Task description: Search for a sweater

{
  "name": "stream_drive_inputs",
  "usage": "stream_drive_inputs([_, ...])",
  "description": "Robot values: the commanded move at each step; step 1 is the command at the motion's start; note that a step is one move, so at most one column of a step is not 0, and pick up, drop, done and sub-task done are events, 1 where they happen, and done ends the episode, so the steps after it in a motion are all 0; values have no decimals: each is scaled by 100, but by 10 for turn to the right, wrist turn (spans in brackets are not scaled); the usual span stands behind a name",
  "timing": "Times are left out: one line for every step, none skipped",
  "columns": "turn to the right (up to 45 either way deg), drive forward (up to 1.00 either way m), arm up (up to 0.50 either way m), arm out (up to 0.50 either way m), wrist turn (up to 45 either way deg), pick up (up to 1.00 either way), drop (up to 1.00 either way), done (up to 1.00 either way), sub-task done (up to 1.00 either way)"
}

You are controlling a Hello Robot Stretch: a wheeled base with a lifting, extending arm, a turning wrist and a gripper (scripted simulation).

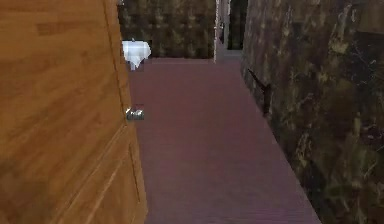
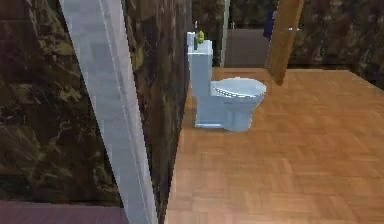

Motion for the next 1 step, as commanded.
stream_drive_inputs([0, 45, 0, 0, 0, 0, 0, 0, 0])
